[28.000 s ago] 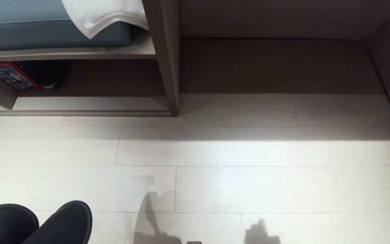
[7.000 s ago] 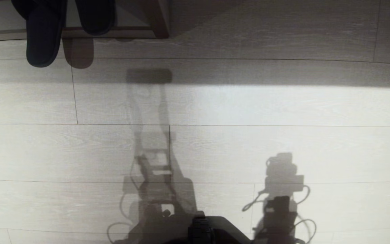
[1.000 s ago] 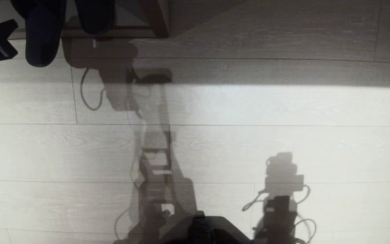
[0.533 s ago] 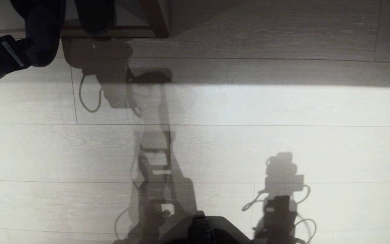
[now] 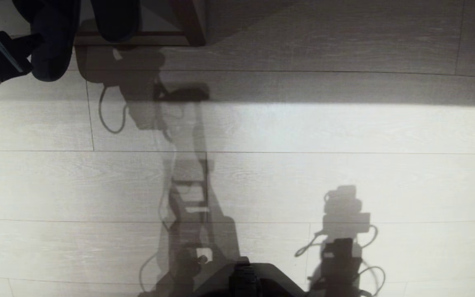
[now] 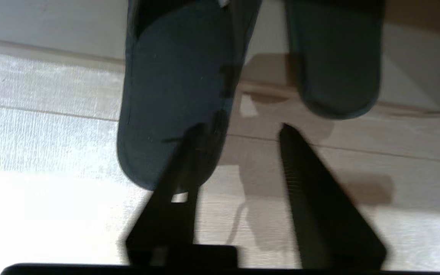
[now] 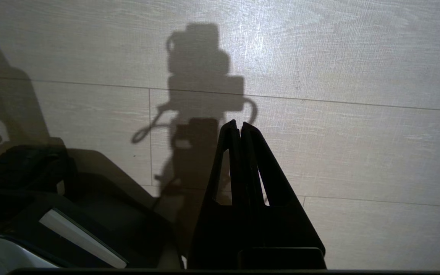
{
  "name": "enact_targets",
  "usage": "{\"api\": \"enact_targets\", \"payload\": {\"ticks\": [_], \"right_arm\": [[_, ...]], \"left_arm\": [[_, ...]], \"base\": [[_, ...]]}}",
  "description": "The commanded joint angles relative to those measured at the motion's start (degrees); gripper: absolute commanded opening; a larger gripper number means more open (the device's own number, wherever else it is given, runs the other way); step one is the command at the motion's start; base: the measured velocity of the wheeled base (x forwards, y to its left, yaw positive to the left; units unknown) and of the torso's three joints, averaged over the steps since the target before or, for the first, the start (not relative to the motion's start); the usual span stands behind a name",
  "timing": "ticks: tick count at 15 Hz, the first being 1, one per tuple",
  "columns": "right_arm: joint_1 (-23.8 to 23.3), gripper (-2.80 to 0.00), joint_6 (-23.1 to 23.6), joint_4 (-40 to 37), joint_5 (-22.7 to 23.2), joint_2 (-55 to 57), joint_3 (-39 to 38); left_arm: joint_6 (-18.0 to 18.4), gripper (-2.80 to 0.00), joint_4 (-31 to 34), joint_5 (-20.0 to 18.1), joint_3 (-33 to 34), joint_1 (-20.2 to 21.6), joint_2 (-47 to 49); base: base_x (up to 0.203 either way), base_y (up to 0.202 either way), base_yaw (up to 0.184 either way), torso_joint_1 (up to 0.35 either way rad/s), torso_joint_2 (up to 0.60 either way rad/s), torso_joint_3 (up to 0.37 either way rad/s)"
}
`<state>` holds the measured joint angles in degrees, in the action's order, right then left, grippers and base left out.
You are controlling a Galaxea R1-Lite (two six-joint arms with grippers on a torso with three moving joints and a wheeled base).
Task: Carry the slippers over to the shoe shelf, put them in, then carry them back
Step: Pick up the slippers in the shoe cabinet
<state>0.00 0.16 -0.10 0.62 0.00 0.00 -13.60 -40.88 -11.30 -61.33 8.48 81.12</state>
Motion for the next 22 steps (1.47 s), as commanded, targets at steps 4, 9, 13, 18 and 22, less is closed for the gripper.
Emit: {"api": "enact_targets", "payload": {"ticks": [4,9,13,18,22], "right_arm": [[0.01,-2.8,0.02,0.01,-0.01,-0.09,0.0],[0.02,-2.8,0.02,0.01,-0.01,-0.09,0.0],[0.09,-2.8,0.02,0.01,-0.01,-0.09,0.0],[0.0,-2.8,0.02,0.01,-0.01,-0.09,0.0],[0.0,-2.8,0.02,0.01,-0.01,-0.09,0.0]], "left_arm": [[-0.19,0.0,5.61,-0.08,-1.01,0.04,-1.0],[-1.28,0.0,14.47,2.38,-5.35,-0.66,2.33],[-6.26,0.0,8.71,4.36,-10.12,-1.89,5.27],[-8.11,0.0,0.01,5.18,-10.73,-3.04,6.66],[-8.45,0.0,-1.87,6.79,-14.51,-3.99,10.84]], "base": [[0.0,0.0,0.0,0.0,0.0,0.0],[0.0,0.0,0.0,0.0,0.0,0.0],[0.0,0.0,0.0,0.0,0.0,0.0],[0.0,0.0,0.0,0.0,0.0,0.0],[0.0,0.0,0.0,0.0,0.0,0.0]]}}
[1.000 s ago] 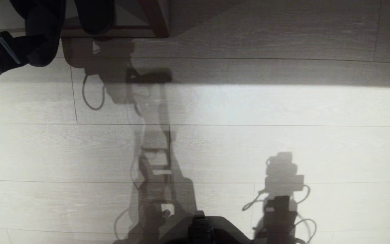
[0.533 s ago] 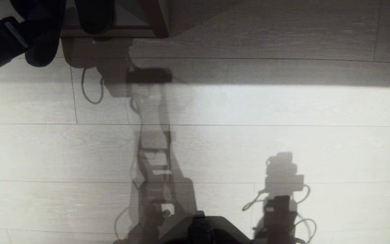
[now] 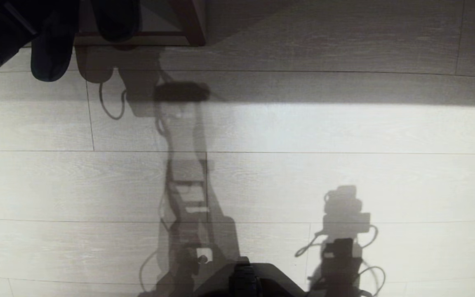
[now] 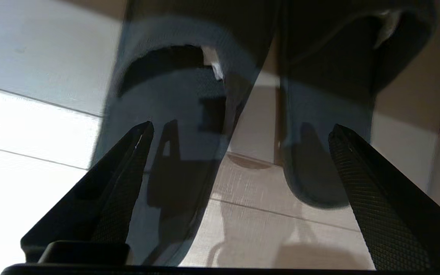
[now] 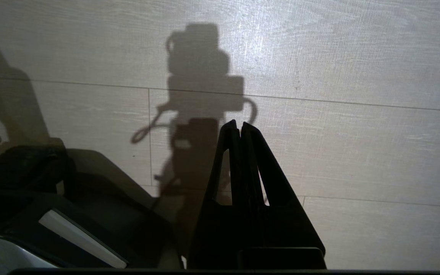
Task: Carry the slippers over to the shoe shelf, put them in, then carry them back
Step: Pick up the slippers in the shoe cabinet
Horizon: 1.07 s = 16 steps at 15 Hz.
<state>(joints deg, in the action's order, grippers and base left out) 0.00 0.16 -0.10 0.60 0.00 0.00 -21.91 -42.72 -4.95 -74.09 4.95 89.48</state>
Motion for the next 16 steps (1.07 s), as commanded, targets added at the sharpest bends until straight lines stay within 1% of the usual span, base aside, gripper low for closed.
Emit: {"api": "enact_targets", "payload": {"ticks": [1,7,10,11,14,16], "right_arm": [[0.01,-2.8,0.02,0.01,0.02,-0.09,0.0],[0.08,-2.8,0.02,0.01,0.02,-0.09,0.0],[0.09,-2.8,0.02,0.01,0.04,-0.09,0.0],[0.0,-2.8,0.02,0.01,0.02,-0.09,0.0],[0.0,-2.8,0.02,0.01,0.1,-0.09,0.0],[0.09,-2.8,0.02,0.01,0.02,-0.09,0.0]], "left_arm": [[-0.16,0.0,0.4,1.31,-3.08,-0.8,3.65],[-0.95,0.0,0.44,3.58,-6.0,-2.86,5.8],[-2.12,0.0,-0.09,6.17,-7.52,-5.47,6.14],[-2.26,0.0,-0.77,6.95,-7.64,-5.86,6.43],[-2.19,0.0,-8.03,7.96,-7.86,-7.27,7.86],[-2.18,0.0,-8.89,8.48,-8.4,-7.72,8.46]], "base": [[0.0,0.0,0.0,0.0,0.0,0.0],[0.0,0.0,0.0,0.0,0.0,0.0],[0.0,0.0,0.0,0.0,0.0,0.0],[0.0,0.0,0.0,0.0,0.0,0.0],[0.0,0.0,0.0,0.0,0.0,0.0],[0.0,0.0,0.0,0.0,0.0,0.0]]}}
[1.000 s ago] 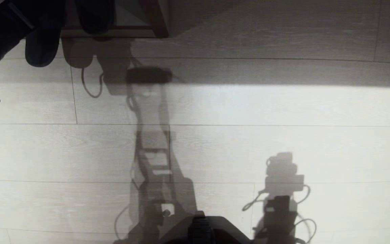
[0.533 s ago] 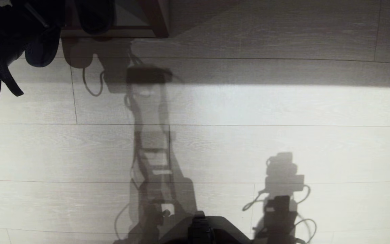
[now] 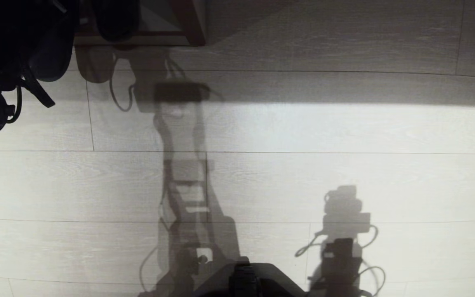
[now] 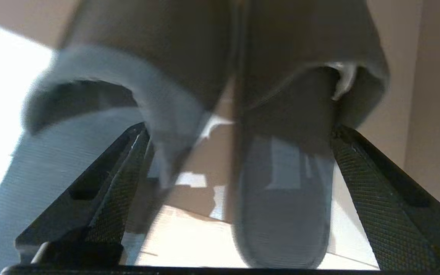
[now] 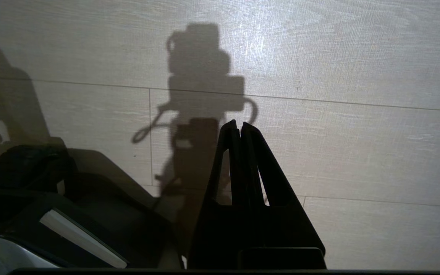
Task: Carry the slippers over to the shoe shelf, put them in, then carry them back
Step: Pick up the slippers in the shoe cabinet
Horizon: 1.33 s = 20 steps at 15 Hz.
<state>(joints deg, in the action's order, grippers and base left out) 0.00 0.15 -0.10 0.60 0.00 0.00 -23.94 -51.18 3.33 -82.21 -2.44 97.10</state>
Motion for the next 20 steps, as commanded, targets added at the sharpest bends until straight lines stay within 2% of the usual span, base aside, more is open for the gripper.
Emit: {"api": "enact_targets", "payload": {"ticks": [1,6,9,11,15,20], "right_arm": [[0.0,-2.8,0.03,0.01,0.11,-0.09,0.0],[0.09,-2.8,0.03,0.01,0.02,-0.09,0.0],[0.09,-2.8,0.03,0.01,0.04,-0.09,0.0],[0.09,-2.8,0.03,0.01,0.02,-0.09,0.0],[0.03,-2.8,0.03,0.01,0.08,-0.09,0.0],[0.0,-2.8,0.03,0.01,0.02,-0.09,0.0]], "left_arm": [[-0.14,0.0,-0.64,1.29,-1.38,-1.31,1.84],[-0.01,0.0,-3.52,2.09,-3.4,-2.81,4.24],[0.24,0.0,-4.71,3.84,-4.45,-3.92,5.52],[0.37,0.0,-4.99,5.17,-7.33,-4.26,7.64],[1.54,0.0,-8.88,5.27,-11.47,-4.55,11.49],[1.93,0.0,-9.29,5.55,-17.23,-4.7,16.06]], "base": [[0.0,0.0,0.0,0.0,0.0,0.0],[0.0,0.0,0.0,0.0,0.0,0.0],[0.0,0.0,0.0,0.0,0.0,0.0],[0.0,0.0,0.0,0.0,0.0,0.0],[0.0,0.0,0.0,0.0,0.0,0.0],[0.0,0.0,0.0,0.0,0.0,0.0]]}}
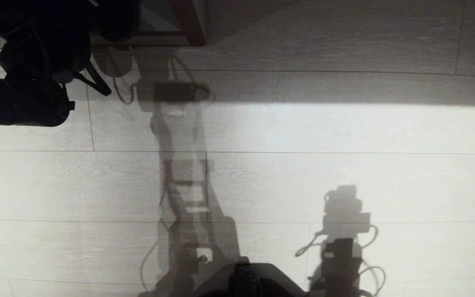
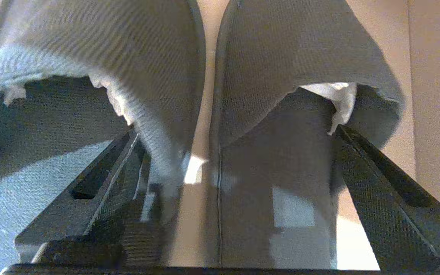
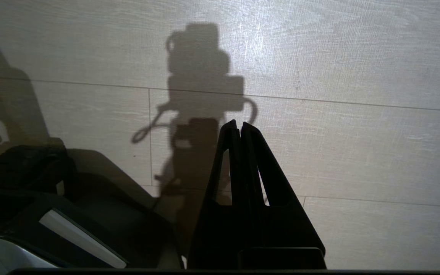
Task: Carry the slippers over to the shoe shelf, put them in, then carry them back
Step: Pick up the slippers in the shoe cabinet
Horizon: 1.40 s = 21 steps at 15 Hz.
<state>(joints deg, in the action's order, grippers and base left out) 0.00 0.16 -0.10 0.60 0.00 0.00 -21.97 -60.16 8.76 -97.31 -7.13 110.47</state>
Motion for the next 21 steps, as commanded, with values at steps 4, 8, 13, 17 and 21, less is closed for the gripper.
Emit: {"api": "enact_targets", "payload": {"ticks": [4,8,13,17,21], "right_arm": [[0.0,-2.8,0.02,0.01,0.02,-0.09,0.0],[0.06,-2.8,0.02,0.01,0.02,-0.09,0.0],[0.0,-2.8,0.02,0.01,0.02,-0.09,0.0],[0.0,-2.8,0.02,0.01,0.02,-0.09,0.0],[0.0,-2.8,0.02,0.01,0.02,-0.09,0.0]], "left_arm": [[0.17,0.0,-0.27,0.07,-6.32,0.01,5.4],[0.46,0.0,-0.11,-0.19,-12.09,0.02,9.06],[2.11,0.0,0.07,-3.27,-14.6,0.38,11.99],[2.98,0.0,0.57,-4.1,-14.84,0.8,13.02],[2.9,0.0,0.57,-7.8,-14.93,1.5,13.11]], "base": [[0.0,0.0,0.0,0.0,0.0,0.0],[0.0,0.0,0.0,0.0,0.0,0.0],[0.0,0.0,0.0,0.0,0.0,0.0],[0.0,0.0,0.0,0.0,0.0,0.0],[0.0,0.0,0.0,0.0,0.0,0.0]]}}
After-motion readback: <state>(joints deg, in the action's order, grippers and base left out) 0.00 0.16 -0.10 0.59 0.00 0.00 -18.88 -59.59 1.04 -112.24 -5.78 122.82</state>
